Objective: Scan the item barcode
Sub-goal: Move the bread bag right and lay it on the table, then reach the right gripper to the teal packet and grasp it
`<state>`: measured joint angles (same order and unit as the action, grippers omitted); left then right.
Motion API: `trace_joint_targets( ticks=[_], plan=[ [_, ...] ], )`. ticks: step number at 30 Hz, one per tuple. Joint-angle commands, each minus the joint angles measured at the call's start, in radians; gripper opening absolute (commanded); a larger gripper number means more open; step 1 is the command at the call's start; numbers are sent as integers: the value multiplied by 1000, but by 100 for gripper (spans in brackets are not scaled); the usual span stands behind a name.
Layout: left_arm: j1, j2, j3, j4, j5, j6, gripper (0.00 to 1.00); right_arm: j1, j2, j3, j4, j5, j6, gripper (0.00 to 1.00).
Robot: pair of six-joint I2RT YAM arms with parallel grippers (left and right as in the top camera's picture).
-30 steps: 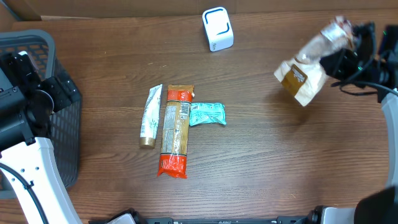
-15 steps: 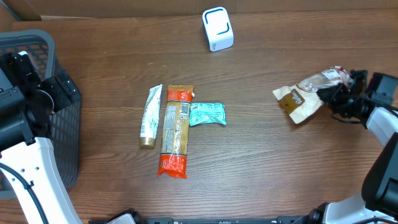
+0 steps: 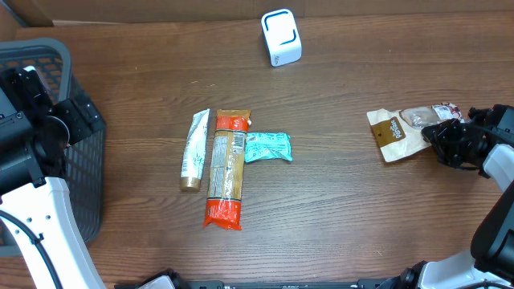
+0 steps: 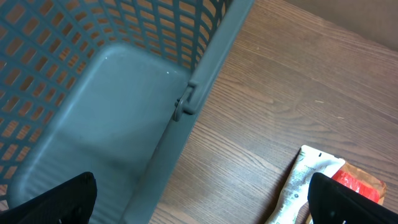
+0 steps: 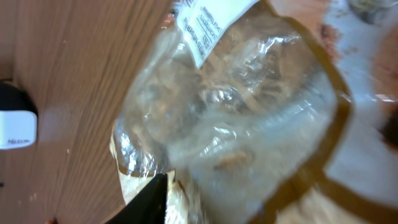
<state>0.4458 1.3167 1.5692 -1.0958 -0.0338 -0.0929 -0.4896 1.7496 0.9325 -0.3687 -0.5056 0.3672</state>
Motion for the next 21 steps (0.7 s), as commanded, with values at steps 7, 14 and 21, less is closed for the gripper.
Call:
trace_joint_targets(
  ticks=[7, 14, 21],
  plan=[
    [3, 4, 0, 0, 8, 26, 100, -6, -93, 75, -166, 16, -42, 41],
    [3, 4, 0, 0, 9, 26, 100, 45, -249, 211, -408, 19, -97, 53],
    [3, 4, 0, 0, 8, 26, 100, 158, -290, 235, -439, 0, -114, 98]
  ],
)
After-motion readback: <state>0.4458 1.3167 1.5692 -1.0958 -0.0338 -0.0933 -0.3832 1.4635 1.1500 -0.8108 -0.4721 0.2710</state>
